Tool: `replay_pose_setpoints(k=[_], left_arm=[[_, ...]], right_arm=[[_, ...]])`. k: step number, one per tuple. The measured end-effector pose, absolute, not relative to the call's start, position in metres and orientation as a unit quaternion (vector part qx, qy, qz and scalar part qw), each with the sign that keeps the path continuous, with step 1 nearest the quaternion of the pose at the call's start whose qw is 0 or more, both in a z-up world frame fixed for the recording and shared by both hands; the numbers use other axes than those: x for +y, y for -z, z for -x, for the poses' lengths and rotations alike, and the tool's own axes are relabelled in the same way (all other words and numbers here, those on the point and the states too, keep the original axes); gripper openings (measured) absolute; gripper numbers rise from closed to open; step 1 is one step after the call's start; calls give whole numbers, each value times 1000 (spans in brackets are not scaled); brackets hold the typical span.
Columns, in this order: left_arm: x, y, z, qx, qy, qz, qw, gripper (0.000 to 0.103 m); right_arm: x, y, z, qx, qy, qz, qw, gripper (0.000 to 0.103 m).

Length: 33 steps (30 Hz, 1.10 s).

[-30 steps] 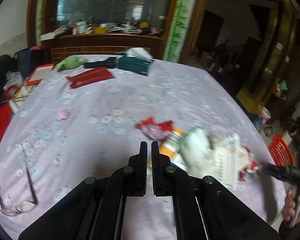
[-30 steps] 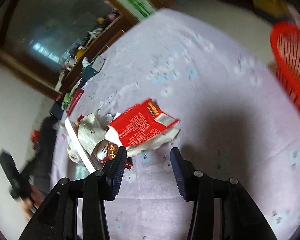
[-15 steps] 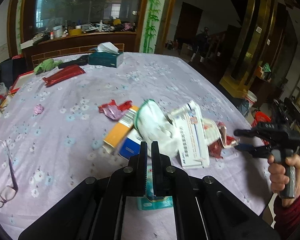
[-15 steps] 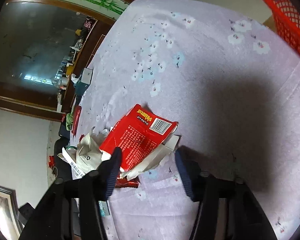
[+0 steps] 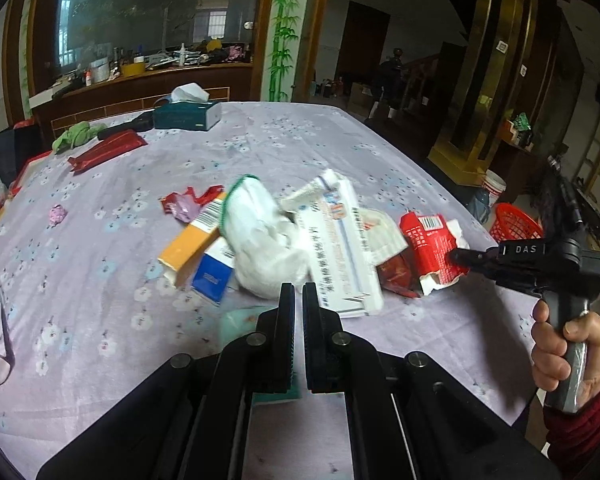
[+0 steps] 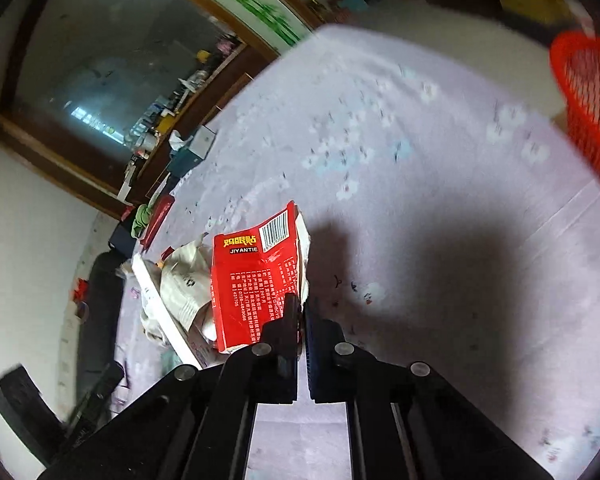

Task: Collect trash
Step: 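Lift the red wrapper with the right tool toward the red wastebasket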

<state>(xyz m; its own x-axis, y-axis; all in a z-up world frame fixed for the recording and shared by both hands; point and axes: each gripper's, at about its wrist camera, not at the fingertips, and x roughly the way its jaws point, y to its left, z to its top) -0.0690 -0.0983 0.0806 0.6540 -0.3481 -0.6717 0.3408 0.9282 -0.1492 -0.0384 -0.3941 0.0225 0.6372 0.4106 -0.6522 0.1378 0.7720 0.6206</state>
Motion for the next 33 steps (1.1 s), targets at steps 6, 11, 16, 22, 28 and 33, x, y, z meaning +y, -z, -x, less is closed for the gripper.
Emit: replay_pose_setpoints(k=[6, 11, 16, 22, 28, 33], left_arm=[[-124, -78, 78, 367, 208, -1, 907, 3], [-143, -79, 84, 367, 243, 3, 898, 3], [-160, -81, 83, 372, 265, 3, 890, 3], [-193, -88, 79, 375, 298, -8, 878, 3], [-232, -98, 81, 365, 338, -9, 867, 3], [-242, -101, 98, 324, 345, -36, 880, 3]], right_arm=[[-391, -46, 75, 369, -63, -258, 891, 4], [-399, -59, 98, 338, -52, -237, 910, 4], [-411, -68, 119, 316, -44, -230, 919, 4], [-445, -76, 136, 290, -14, -244, 925, 4], [-486, -78, 157, 269, 21, -260, 927, 4], [-489, -74, 165, 269, 12, -256, 928, 4]])
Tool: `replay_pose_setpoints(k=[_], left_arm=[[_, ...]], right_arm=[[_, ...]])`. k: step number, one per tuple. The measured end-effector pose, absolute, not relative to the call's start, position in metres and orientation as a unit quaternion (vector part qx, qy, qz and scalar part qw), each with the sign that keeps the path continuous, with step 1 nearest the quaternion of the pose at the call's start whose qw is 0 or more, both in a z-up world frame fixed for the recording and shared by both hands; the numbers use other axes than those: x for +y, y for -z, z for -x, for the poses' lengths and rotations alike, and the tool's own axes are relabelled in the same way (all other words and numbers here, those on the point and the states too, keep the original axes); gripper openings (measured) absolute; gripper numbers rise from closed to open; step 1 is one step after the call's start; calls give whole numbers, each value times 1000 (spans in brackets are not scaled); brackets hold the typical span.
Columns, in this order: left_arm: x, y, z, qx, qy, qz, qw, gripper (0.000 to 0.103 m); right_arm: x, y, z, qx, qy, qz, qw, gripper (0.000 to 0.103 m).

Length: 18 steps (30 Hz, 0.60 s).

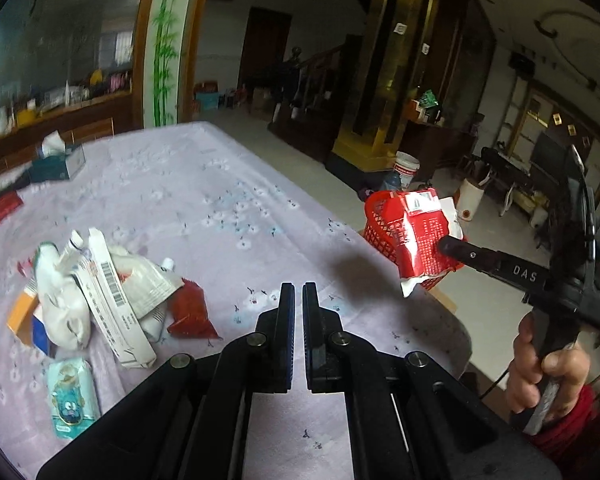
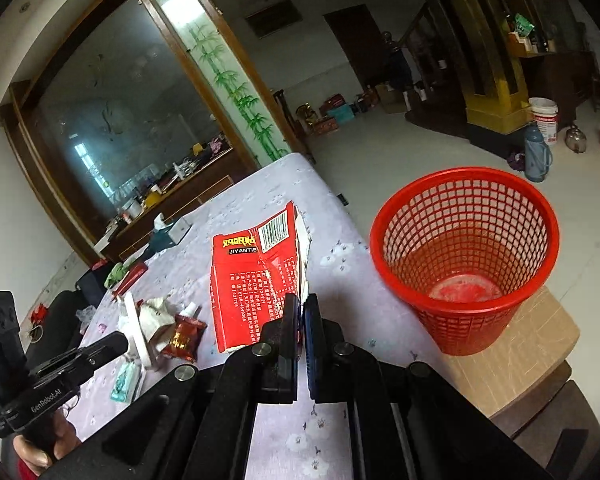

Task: Collect trash
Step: 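Lift the red wrapper with the right tool toward the red wastebasket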

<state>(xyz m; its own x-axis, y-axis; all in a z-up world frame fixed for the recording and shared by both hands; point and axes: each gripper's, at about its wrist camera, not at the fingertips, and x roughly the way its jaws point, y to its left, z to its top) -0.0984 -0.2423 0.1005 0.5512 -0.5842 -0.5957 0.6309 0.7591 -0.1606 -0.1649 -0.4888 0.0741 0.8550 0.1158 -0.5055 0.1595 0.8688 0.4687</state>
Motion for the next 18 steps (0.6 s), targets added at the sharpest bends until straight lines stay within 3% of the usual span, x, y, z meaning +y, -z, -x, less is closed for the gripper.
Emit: replay_pose_setpoints(k=[6, 12, 13, 15, 16, 17, 18], left_arm=[[-245, -104, 125, 273, 341, -76, 896, 3], [-214, -105, 115, 281, 304, -63, 908, 4], [-199, -108, 108, 284, 281, -50, 915, 8], [-163, -115, 90, 294, 240, -20, 925, 30], [-144, -119, 83, 295, 216, -7, 931, 51], [-118, -124, 71, 297, 174, 2, 939, 63], [-100, -127, 63, 292, 141, 2, 946, 64]], right_arm=[[-477, -71, 161, 270, -5, -252, 929, 4], [-464, -70, 157, 277, -17, -242, 930, 4], [-463, -70, 156, 279, -18, -241, 930, 4], [-459, -70, 154, 282, -22, -237, 930, 4], [-457, -71, 152, 282, -24, -235, 930, 4], [-455, -71, 151, 283, -25, -232, 930, 4], [-453, -72, 149, 283, -28, -231, 930, 4]])
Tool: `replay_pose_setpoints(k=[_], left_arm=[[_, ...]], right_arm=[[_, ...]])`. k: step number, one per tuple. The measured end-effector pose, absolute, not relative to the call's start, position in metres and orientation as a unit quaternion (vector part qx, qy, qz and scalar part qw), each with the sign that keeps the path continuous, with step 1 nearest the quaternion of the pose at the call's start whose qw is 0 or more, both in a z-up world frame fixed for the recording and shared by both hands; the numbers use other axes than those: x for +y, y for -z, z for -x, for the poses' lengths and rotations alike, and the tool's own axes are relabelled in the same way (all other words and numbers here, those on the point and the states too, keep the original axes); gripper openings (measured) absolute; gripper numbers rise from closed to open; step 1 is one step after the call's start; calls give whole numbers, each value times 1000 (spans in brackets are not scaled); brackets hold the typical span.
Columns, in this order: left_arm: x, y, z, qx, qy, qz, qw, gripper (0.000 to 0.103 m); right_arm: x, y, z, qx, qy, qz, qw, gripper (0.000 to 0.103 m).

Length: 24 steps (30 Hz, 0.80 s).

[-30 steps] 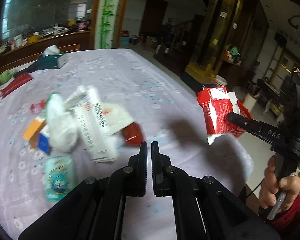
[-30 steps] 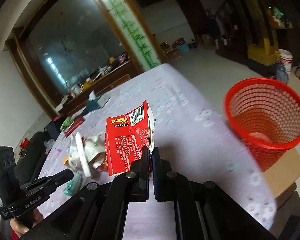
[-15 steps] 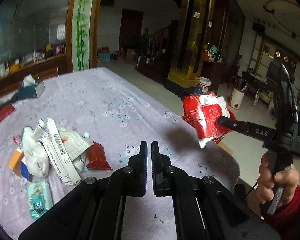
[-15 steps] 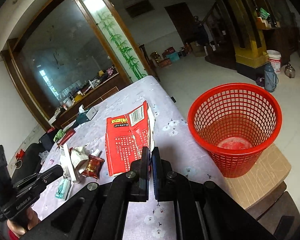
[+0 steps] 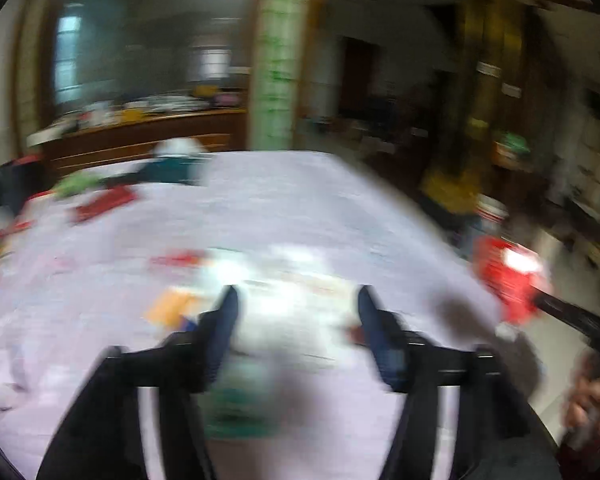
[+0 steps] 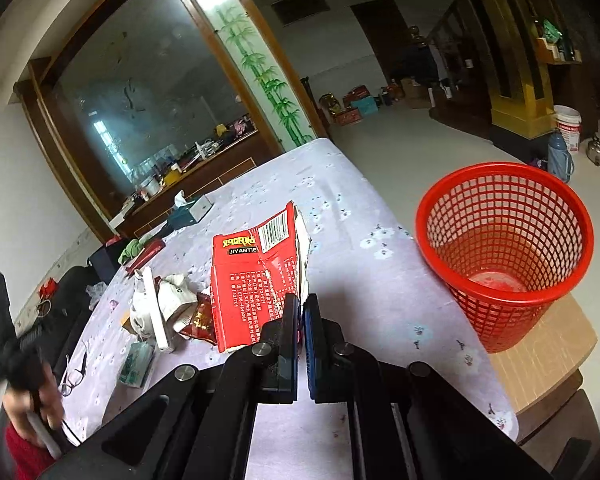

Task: Collect trash
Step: 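Lift the red wrapper with the right tool toward the red wastebasket, then grasp the small pink crumpled paper with the left tool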

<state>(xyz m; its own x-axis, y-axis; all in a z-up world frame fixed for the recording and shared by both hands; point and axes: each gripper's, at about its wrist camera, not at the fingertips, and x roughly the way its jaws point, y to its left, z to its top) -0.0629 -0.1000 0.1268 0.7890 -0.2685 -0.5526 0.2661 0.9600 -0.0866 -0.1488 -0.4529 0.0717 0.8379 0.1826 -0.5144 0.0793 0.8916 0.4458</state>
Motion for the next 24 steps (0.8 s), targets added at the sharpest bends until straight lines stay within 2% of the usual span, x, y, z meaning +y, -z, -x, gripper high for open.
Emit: replay_pose_setpoints(k=[3, 7, 10, 13, 19, 24], left_arm=[[-36, -131, 23, 306, 47, -1, 951, 64], [53, -115, -47, 362, -38, 49, 930, 64], [98, -93, -87, 393, -79, 92, 911, 56], [122, -75, -116, 415, -92, 115, 898, 50], [140, -37, -162, 456, -117, 148, 870, 46], [148, -20, -173, 466, -134, 145, 863, 30]], right_arm=[[-445, -72, 143, 287, -37, -230, 929, 4], [-436, -72, 134, 293, -46, -229, 927, 4], [-434, -73, 129, 296, -45, -228, 927, 4], [-435, -73, 125, 298, -38, -227, 927, 4], [-441, -73, 123, 301, -21, -223, 927, 4], [-445, -71, 121, 304, -14, -227, 925, 4]])
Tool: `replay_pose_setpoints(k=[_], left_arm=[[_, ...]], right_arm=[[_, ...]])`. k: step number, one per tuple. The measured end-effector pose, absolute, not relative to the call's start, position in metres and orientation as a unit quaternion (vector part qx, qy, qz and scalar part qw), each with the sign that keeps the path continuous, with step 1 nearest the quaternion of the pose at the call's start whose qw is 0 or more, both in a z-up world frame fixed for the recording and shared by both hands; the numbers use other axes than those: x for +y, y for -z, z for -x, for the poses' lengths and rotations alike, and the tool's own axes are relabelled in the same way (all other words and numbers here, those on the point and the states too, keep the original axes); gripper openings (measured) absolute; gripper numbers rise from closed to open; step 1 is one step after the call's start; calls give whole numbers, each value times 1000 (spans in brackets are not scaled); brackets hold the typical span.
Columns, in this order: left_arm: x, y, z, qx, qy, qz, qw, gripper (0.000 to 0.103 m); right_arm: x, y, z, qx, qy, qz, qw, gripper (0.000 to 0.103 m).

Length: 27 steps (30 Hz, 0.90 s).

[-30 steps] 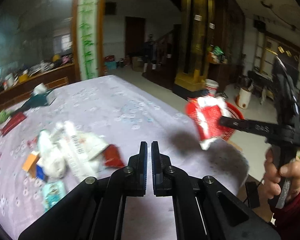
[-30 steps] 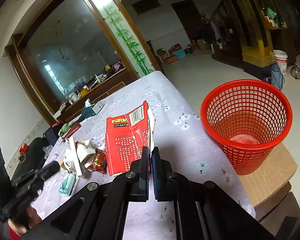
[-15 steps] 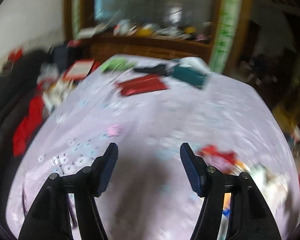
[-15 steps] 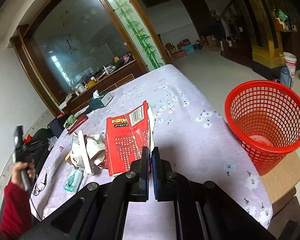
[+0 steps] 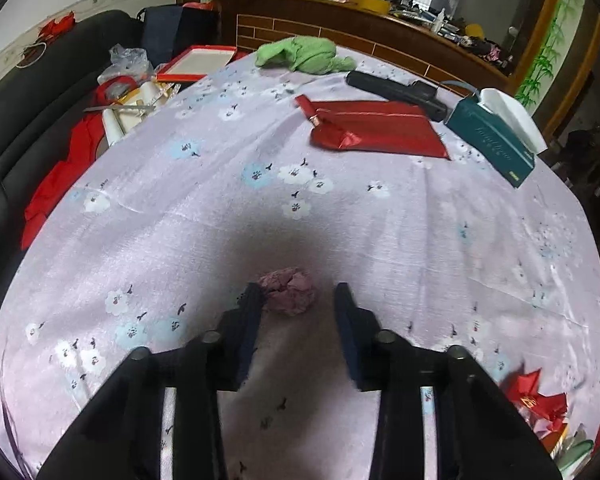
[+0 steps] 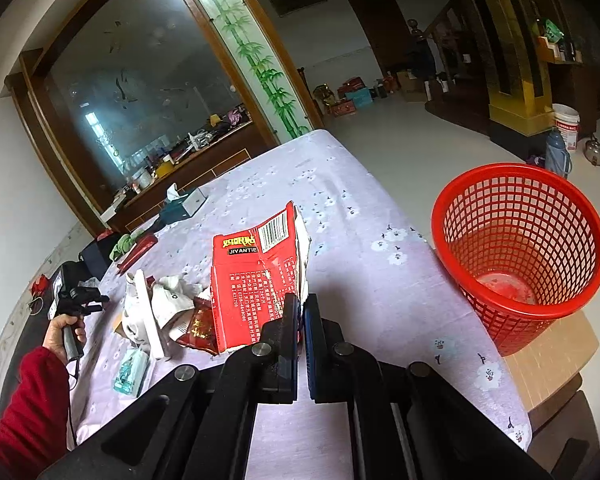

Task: Collect trash
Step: 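Grasp the small pink crumpled paper with the left tool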

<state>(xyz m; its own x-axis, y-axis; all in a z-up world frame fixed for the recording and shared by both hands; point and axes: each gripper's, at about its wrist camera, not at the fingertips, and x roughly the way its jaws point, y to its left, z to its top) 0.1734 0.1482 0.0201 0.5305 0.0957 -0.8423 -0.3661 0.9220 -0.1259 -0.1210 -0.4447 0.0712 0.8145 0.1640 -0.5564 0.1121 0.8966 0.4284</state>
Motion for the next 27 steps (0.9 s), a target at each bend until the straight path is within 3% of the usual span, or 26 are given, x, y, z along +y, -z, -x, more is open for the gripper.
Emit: replay_pose_setpoints(k=[2, 10, 17, 27], left_arm=[[150, -20, -172, 460, -137, 140, 866, 24], [116, -58, -125, 409, -93, 123, 899, 24], [-3, -125, -36, 333, 35, 48, 941, 24], [-199, -155, 47, 305, 279, -23, 910, 24]], right_arm=[[-443, -72, 121, 304, -15, -228, 925, 4], [-440, -76, 132, 296, -21, -226, 928, 4], [-438, -80, 139, 288, -32, -228, 930, 4], [-497, -88, 171, 252, 32, -248, 935, 4]])
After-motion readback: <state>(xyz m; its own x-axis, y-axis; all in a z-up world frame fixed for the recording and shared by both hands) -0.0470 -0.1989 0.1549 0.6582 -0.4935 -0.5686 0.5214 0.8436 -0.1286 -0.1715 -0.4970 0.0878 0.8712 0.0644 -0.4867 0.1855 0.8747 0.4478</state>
